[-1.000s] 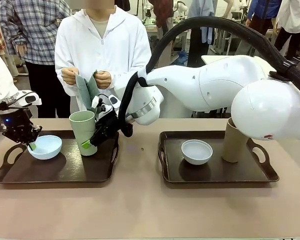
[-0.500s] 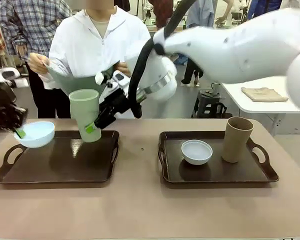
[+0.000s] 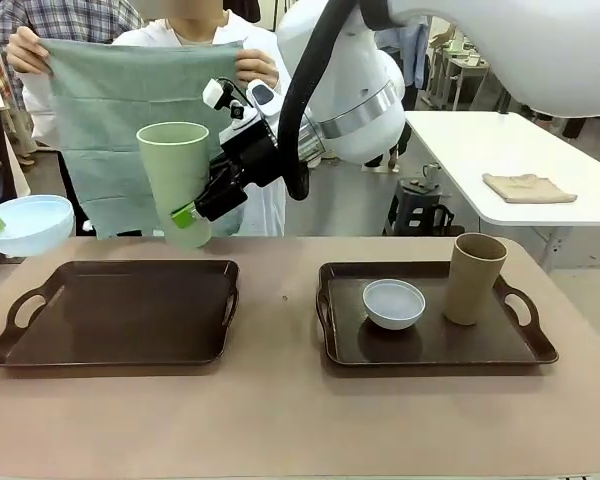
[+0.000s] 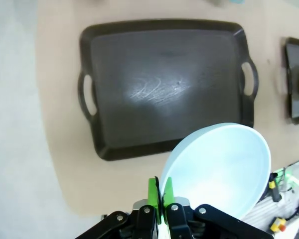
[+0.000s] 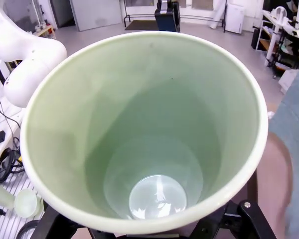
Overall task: Set up a tray with a mat and arrange the tableware.
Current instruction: Pick up the Picnic Bowl and Reusable plastic cup from the Handle tray in front of the human's position and hold them in the air.
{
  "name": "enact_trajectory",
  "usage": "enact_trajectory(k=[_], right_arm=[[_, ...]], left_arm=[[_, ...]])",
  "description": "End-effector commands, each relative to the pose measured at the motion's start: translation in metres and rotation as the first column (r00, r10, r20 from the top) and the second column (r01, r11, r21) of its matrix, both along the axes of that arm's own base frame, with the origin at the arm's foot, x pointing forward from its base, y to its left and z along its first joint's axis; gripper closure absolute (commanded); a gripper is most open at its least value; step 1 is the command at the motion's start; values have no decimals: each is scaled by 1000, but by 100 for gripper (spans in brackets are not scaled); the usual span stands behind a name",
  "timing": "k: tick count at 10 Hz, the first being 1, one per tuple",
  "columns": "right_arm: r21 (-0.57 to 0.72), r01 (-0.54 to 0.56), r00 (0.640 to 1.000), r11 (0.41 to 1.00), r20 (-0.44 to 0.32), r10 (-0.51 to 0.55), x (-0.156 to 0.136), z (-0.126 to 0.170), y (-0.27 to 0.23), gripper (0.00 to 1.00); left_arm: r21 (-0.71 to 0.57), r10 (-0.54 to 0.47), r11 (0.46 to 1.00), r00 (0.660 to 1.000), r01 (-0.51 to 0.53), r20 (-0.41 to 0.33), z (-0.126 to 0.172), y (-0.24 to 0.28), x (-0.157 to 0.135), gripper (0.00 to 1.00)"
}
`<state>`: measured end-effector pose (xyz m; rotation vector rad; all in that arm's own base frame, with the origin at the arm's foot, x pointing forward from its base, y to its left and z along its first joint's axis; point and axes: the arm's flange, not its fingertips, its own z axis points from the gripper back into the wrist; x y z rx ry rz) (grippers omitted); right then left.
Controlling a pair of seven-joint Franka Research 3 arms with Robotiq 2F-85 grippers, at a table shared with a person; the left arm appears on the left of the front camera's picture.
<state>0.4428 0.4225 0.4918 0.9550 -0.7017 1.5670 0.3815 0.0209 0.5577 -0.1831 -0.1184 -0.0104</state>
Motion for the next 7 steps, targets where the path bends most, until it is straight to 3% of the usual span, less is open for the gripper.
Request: enact_trajectory(k=[1, 2, 7], right_arm=[[22, -19, 1000, 1000, -25, 19, 5, -20, -11, 93], [0, 0, 1000, 1000, 0, 0, 0, 0, 0, 93], [0, 0, 1000, 1000, 0, 0, 0, 0, 0, 93]], left_arm=[[-8, -9, 1000, 1000, 9, -2, -4, 1, 4, 100], [-8, -9, 1000, 1000, 9, -2, -4, 1, 4, 100], [-8, -9, 1000, 1000, 9, -2, -4, 1, 4, 100]])
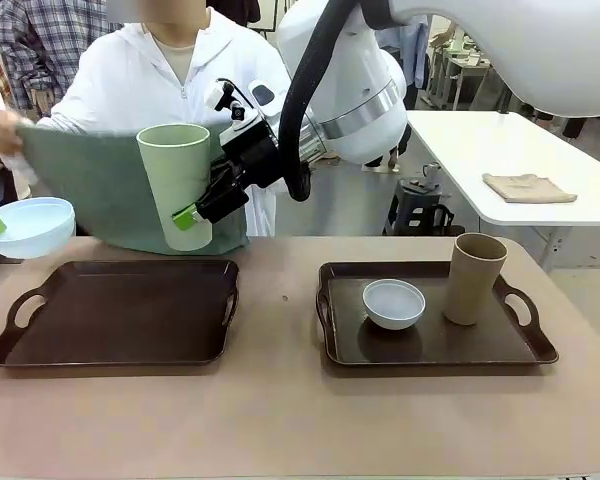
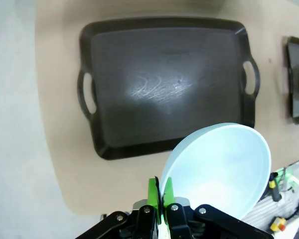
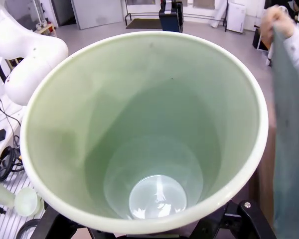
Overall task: Set up a tray with a mat and arrange the tableware.
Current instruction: Pick up the Picnic Bowl and Reusable plastic cup from the Handle tray in front of the human's position and hold them in the air, then place the Picnic Bowl and Reusable plastic cup back onto the Handle tray in front of the human's position.
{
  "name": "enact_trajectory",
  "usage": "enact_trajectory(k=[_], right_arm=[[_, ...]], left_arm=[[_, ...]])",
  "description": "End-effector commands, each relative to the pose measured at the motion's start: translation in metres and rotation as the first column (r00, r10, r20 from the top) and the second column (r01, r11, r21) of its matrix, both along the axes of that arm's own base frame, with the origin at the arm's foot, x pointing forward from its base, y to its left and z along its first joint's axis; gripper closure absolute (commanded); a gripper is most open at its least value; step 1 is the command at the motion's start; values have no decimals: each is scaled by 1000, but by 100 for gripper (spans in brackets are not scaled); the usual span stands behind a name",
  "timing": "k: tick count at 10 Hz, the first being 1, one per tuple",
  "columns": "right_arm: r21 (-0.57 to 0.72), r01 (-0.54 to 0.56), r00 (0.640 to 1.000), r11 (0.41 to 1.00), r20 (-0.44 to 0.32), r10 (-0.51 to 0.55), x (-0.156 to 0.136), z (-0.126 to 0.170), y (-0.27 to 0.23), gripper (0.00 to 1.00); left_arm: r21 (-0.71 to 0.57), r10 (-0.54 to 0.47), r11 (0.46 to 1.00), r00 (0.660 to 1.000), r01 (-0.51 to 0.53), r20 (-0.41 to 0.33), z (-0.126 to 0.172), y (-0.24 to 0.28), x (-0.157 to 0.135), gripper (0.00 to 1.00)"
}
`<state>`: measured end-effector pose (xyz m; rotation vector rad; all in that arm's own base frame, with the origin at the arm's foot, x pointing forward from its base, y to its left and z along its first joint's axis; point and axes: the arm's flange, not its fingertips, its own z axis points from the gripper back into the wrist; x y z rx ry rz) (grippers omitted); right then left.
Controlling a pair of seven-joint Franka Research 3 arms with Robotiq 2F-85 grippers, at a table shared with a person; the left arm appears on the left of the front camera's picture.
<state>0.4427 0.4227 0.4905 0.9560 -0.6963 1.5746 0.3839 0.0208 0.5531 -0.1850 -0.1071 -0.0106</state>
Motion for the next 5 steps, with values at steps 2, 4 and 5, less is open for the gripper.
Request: enact_trajectory(k=[2, 4, 5], right_arm=[[3, 8, 1000, 1000, 0, -8, 0, 1, 0, 93], [3, 8, 1000, 1000, 0, -8, 0, 1, 0, 93], [3, 8, 1000, 1000, 0, -8, 0, 1, 0, 93]], left_arm=[[-7, -8, 1000, 1000, 8, 9, 0, 1, 1, 100], [-7, -8, 1000, 1000, 8, 9, 0, 1, 1, 100], [-7, -8, 1000, 1000, 8, 9, 0, 1, 1, 100]])
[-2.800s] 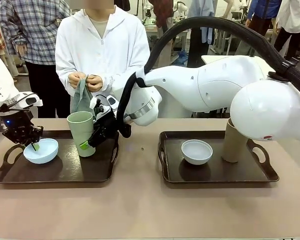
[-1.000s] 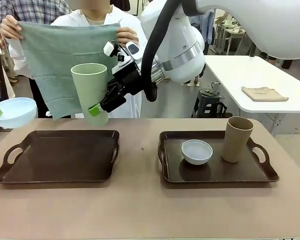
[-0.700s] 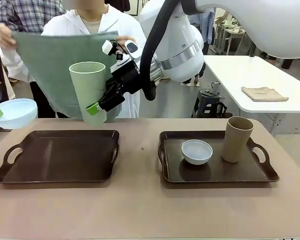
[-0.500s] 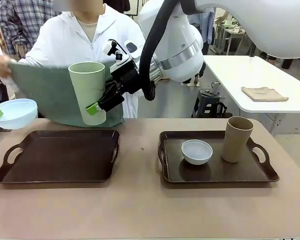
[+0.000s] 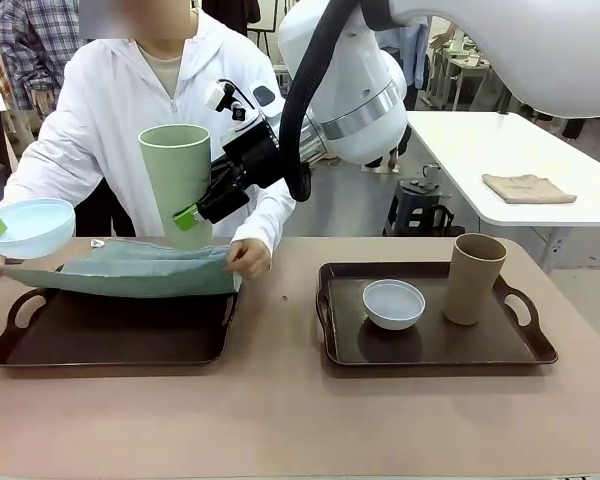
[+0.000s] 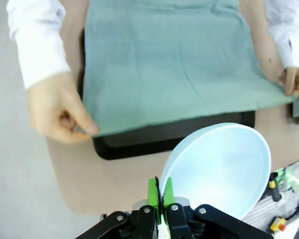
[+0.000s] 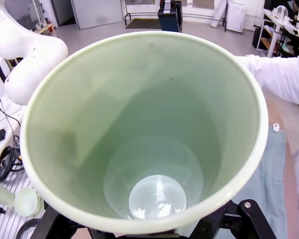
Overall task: Set up a tray with a mat and arrange the tableware.
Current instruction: Place the Picnic Bowl and Reusable plastic cup back onto the Handle tray in front of the human's position.
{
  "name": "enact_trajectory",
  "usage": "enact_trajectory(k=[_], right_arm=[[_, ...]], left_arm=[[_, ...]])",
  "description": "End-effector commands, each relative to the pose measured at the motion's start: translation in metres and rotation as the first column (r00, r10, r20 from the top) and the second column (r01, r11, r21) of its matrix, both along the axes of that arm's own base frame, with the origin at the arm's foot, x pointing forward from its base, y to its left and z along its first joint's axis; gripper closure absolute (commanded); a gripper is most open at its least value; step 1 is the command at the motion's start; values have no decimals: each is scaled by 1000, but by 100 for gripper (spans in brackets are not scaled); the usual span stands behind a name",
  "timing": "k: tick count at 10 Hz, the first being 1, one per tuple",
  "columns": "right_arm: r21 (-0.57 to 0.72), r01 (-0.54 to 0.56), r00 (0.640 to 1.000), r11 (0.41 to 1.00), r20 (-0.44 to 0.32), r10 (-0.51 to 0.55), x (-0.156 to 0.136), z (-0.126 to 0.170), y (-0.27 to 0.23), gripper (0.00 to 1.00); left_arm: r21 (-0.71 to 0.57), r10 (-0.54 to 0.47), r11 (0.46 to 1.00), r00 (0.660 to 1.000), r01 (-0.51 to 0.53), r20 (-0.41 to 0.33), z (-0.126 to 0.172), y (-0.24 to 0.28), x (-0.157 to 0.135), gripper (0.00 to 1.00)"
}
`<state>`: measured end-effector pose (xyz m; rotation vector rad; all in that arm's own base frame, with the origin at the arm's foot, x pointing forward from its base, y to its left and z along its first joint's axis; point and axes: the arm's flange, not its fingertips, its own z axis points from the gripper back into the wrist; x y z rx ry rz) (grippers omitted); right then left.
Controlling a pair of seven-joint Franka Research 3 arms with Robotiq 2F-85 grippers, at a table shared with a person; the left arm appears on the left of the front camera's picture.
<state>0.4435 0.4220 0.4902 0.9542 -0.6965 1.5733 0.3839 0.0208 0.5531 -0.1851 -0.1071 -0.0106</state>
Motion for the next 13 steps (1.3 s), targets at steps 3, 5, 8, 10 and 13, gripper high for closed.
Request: enact_trajectory(k=[3, 5, 8, 10, 13], right_arm=[[4, 6, 1000, 1000, -1, -6, -1, 2, 1, 93], [4, 6, 1000, 1000, -1, -6, -1, 2, 1, 93], [4, 6, 1000, 1000, -1, -6, -1, 2, 1, 93], [4, 6, 1000, 1000, -1, -6, -1, 2, 1, 93], [4, 6, 1000, 1000, -1, -6, -1, 2, 1, 93]], left_arm=[[-7, -8, 1000, 1000, 8, 9, 0, 1, 1, 100], [-7, -8, 1000, 1000, 8, 9, 0, 1, 1, 100], [-7, -8, 1000, 1000, 8, 9, 0, 1, 1, 100], [-7, -8, 1000, 1000, 8, 9, 0, 1, 1, 100], [-7, -8, 1000, 1000, 8, 9, 0, 1, 1, 100]])
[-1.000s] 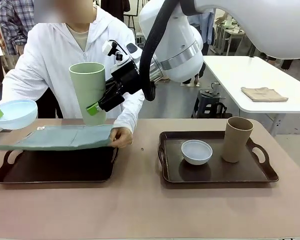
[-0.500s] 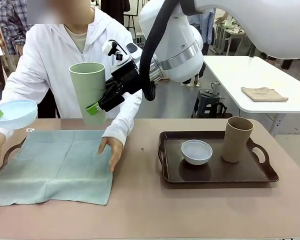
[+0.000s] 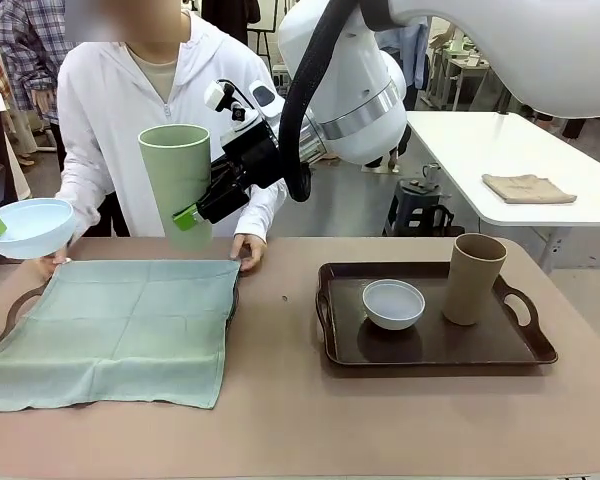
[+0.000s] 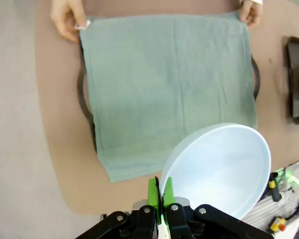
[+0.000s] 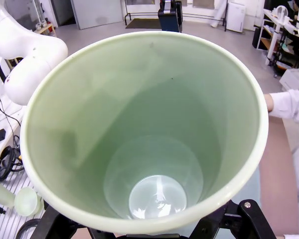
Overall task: Set up a tray with a mat and arrange the tableware.
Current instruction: Place the Picnic Bowl and Reusable plastic cup back onto the Handle tray in front of the human's position.
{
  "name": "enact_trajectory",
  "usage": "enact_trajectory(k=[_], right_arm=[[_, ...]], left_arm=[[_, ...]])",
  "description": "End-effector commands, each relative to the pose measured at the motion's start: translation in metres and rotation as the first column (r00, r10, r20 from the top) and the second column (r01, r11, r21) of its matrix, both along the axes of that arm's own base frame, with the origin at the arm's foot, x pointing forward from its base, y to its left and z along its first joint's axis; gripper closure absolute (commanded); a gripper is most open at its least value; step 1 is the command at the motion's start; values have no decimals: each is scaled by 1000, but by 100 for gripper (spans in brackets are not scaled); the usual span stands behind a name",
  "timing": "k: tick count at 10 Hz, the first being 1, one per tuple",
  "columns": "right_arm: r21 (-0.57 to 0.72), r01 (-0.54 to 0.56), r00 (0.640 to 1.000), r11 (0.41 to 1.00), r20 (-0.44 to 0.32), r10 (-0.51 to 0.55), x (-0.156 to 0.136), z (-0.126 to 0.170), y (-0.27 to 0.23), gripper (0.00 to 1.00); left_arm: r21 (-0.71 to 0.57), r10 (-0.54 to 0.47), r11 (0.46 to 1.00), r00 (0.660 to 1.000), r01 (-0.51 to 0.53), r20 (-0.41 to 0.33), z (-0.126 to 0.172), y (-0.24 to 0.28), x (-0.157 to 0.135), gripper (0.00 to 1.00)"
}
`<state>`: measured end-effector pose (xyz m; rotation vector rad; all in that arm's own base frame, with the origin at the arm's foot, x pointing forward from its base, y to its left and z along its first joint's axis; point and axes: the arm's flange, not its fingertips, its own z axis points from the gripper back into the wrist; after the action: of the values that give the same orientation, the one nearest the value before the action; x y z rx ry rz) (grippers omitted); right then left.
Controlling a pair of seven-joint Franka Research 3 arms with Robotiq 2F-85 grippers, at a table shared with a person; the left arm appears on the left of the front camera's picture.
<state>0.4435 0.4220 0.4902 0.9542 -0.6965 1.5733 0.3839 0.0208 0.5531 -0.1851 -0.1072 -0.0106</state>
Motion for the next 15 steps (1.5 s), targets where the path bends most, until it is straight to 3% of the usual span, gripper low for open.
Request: enact_trajectory(k=[1, 14, 15], right_arm=[[4, 6, 1000, 1000, -1, -6, -1, 2, 0, 93], [4, 6, 1000, 1000, -1, -6, -1, 2, 0, 93], [0, 0, 1000, 1000, 0, 0, 0, 0, 0, 19]], left_arm=[[-7, -8, 1000, 1000, 8, 9, 0, 1, 1, 100], [-7, -8, 1000, 1000, 8, 9, 0, 1, 1, 100], [0, 0, 1000, 1000, 0, 0, 0, 0, 0, 96]])
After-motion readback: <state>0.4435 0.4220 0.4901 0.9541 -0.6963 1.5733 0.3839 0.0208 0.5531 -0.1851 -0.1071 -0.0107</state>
